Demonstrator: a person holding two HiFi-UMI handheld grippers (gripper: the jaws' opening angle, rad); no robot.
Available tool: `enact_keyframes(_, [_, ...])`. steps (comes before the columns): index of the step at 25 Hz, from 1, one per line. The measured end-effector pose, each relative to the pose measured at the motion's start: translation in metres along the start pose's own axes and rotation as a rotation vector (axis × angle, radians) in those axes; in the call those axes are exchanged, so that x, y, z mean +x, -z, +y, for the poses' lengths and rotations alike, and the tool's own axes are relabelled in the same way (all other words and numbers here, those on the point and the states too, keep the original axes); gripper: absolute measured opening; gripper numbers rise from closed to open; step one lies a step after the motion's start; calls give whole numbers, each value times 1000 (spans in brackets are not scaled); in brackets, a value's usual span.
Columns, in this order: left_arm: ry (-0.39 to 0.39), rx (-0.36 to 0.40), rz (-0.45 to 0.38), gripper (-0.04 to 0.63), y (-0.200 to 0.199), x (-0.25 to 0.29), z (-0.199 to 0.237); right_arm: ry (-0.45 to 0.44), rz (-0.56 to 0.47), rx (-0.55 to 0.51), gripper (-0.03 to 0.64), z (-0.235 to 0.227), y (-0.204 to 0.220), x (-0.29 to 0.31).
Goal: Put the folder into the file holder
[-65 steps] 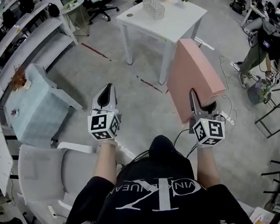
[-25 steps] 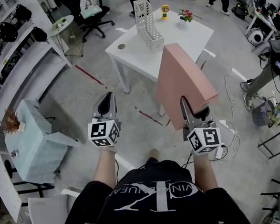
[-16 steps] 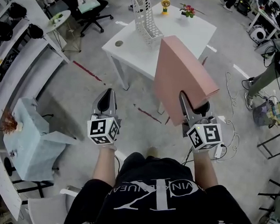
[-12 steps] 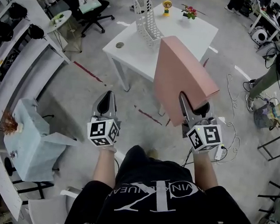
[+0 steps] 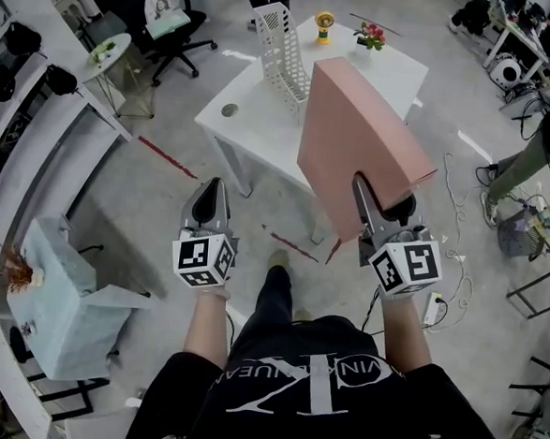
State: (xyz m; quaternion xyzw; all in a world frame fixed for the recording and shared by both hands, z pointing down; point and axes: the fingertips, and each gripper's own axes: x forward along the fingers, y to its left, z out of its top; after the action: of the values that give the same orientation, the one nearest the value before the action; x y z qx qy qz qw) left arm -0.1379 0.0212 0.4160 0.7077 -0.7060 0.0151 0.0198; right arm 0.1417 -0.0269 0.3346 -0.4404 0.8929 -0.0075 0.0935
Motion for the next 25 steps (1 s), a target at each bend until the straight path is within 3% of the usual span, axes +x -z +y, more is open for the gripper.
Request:
enact_keyframes(13, [71, -3, -12, 0, -38, 148, 55, 40, -47, -27, 293, -27, -37, 142])
enact_keyframes(25, [137, -1, -24, 0, -47, 243, 95, 63, -73, -89, 295, -39, -43, 247])
